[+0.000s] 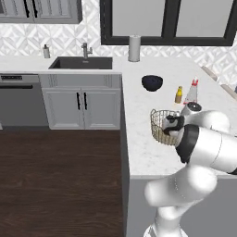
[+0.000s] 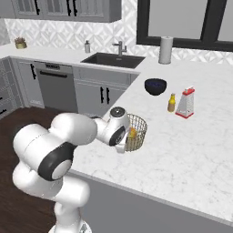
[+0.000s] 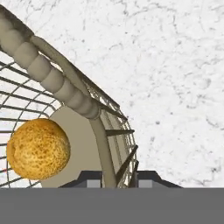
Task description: Open the cabinet, pick up the bread from the cabinet and place it in the basket. Then move the basket to the dining counter.
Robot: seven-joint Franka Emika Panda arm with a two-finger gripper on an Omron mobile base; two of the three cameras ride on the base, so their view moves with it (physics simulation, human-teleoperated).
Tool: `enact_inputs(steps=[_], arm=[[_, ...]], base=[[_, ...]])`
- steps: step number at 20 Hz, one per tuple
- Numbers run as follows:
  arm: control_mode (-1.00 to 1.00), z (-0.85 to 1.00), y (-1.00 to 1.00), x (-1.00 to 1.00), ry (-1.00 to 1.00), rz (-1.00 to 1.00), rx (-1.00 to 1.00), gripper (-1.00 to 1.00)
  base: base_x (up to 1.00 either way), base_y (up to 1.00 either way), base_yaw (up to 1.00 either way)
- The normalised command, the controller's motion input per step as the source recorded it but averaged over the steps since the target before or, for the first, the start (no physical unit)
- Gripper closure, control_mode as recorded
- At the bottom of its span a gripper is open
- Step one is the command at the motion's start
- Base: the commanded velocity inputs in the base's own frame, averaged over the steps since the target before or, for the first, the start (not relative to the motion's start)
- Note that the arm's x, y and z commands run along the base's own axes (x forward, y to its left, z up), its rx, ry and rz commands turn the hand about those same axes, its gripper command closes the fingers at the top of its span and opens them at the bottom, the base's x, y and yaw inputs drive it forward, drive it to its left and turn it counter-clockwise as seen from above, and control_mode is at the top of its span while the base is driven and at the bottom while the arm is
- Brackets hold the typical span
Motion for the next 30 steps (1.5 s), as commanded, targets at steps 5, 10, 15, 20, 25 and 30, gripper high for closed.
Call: enact_inputs(steps=[5, 10, 15, 20, 25, 30], arm=[[-1.0, -0.64, 0.0, 0.67, 0.32, -0.02, -0.06, 1.0], [-1.0, -0.27, 0.0, 0.13, 0.08, 0.03, -0.01, -1.0], [-1.0, 0.26, -0.05, -0.19, -0.07, 0.06, 0.0, -1.0], [-1.0, 0.41, 0.04, -0.7, -0.22, 0.15, 0.01, -1.0], [-1.0, 0.25, 0.25, -0.79, -0.35, 0.41, 0.0, -1.0], [-1.0, 0.4, 0.24, -0.6, -0.15, 0.59, -0.09, -1.0]], base=[[0.0, 0.0, 0.0], [0.0, 0.0, 0.0], [0.0, 0.0, 0.0], [0.0, 0.0, 0.0], [0.0, 0.0, 0.0], [0.0, 0.0, 0.0]])
